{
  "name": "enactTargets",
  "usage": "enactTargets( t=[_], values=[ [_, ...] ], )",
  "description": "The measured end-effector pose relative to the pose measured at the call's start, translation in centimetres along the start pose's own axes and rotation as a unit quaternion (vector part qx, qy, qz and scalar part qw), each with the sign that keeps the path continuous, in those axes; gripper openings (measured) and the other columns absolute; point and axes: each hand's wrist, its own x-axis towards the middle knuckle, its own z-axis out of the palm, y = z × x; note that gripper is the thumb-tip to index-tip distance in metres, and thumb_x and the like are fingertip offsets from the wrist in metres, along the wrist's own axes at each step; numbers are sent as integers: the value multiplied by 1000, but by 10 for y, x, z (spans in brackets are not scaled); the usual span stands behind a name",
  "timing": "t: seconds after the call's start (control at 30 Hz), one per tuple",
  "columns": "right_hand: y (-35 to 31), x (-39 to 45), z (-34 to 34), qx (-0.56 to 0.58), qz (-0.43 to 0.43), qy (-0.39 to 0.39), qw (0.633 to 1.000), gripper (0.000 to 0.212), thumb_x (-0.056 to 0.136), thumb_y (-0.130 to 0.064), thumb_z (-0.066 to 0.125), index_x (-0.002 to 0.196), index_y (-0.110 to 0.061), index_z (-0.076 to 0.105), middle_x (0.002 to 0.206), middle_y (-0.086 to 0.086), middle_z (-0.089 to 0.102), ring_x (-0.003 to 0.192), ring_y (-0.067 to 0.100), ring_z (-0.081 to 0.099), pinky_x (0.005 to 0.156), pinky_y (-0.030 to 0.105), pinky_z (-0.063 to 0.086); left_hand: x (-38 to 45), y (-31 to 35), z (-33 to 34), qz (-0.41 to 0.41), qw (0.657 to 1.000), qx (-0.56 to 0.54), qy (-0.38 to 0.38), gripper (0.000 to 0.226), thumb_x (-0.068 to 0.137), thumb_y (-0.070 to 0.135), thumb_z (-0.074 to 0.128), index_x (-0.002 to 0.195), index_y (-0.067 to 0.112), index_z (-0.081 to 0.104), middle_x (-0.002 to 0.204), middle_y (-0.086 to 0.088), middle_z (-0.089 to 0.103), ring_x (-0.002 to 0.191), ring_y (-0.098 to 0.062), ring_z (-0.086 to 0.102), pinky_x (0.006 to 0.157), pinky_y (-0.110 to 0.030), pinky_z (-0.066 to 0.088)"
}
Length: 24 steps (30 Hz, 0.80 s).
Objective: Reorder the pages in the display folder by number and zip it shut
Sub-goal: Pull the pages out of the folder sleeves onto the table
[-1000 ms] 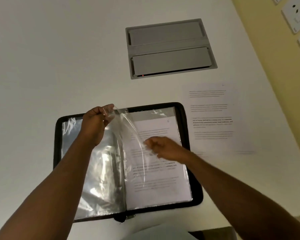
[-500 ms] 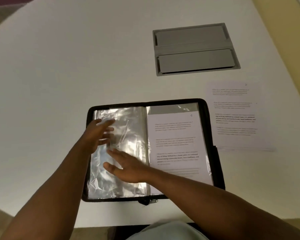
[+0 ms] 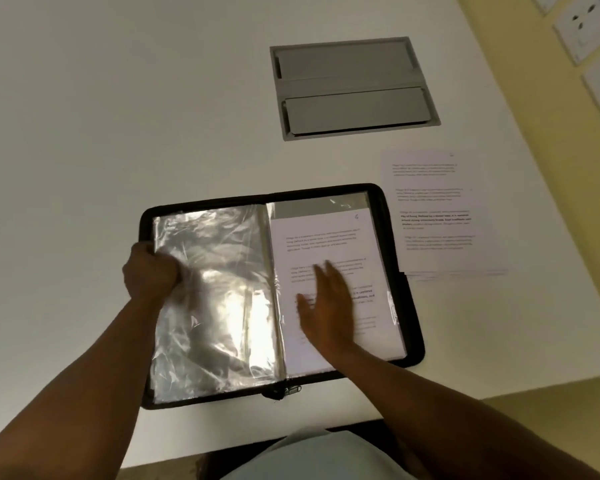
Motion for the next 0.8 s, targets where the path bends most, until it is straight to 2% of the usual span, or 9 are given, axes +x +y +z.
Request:
enactTargets(
  t=[0.07, 0.13, 0.2, 0.27, 0.37, 0.43, 0.53, 0.63, 0.8],
  values=[
    [29, 1, -11, -56, 69, 19, 996, 73, 93, -39, 58, 152, -9, 26, 159, 11, 22, 147, 27, 19, 119, 45, 23, -22, 24, 6, 124, 989, -15, 79, 34, 92, 20, 51, 123, 7, 56, 111, -19, 64, 103, -39, 60, 88, -43, 48],
    [47, 1, -18, -69, 127, 26, 989, 80, 94, -42, 57, 154, -8, 16, 161, 13, 16, 148, 28, 16, 120, 43, 18, -44, 41, 15, 248, 962, -20, 108, 32, 93, 24, 53, 121, 8, 57, 108, -15, 62, 101, -35, 58, 86, -44, 48],
    [55, -4, -21, -70, 156, 24, 985, 84, 93, -44, 58, 154, -6, 13, 159, 15, 19, 147, 30, 20, 120, 42, 18, -54, 48, 28, 354, 931, 30, 84, 33, 92, 24, 55, 120, 8, 58, 110, -17, 60, 103, -35, 55, 87, -45, 46],
    [58, -10, -21, -67, 167, 16, 984, 86, 91, -46, 60, 153, -4, 18, 156, 17, 28, 142, 32, 28, 117, 44, 24, -61, 55, 47, 413, 905, 98, 28, 40, 89, 27, 54, 123, 6, 57, 117, -19, 59, 104, -38, 54, 87, -45, 45],
    [84, -8, -33, -67, 240, 69, 966, 81, 88, -44, 65, 149, -3, 31, 144, 19, 42, 131, 33, 40, 109, 43, 35, -80, 106, 101, 453, 856, 178, -174, 61, 89, 37, 60, 141, 9, 43, 144, -19, 44, 128, -39, 44, 103, -47, 38],
    [84, -4, -36, -75, 224, 68, 969, 77, 88, -43, 67, 147, -4, 35, 143, 19, 43, 129, 32, 41, 106, 41, 36, -77, 118, 112, 418, 846, 222, -245, 82, 86, 47, 65, 151, 14, 27, 158, -15, 23, 143, -36, 24, 114, -48, 26],
    [73, -7, -31, -93, 204, 62, 973, 85, 88, -46, 65, 152, -8, 24, 155, 18, 27, 140, 32, 30, 113, 42, 30, -66, 120, 119, 415, 832, 263, -257, 98, 83, 55, 66, 155, 17, 11, 163, -10, 6, 149, -31, 9, 118, -48, 17],
    [56, -25, -11, -137, 164, 42, 976, 83, 93, -50, 53, 155, -13, 11, 161, 18, 7, 147, 34, 15, 117, 47, 25, -56, 120, 117, 420, 833, 277, -227, 100, 83, 58, 64, 155, 16, 8, 163, -9, 3, 149, -30, 7, 118, -48, 13],
    [53, -38, 2, -170, 158, 38, 972, 82, 95, -42, 51, 153, -3, 9, 157, 29, 6, 146, 41, 13, 112, 52, 34, -53, 120, 119, 432, 831, 280, -209, 98, 82, 57, 65, 154, 15, 14, 162, -7, 13, 148, -27, 13, 119, -46, 9]
  ],
)
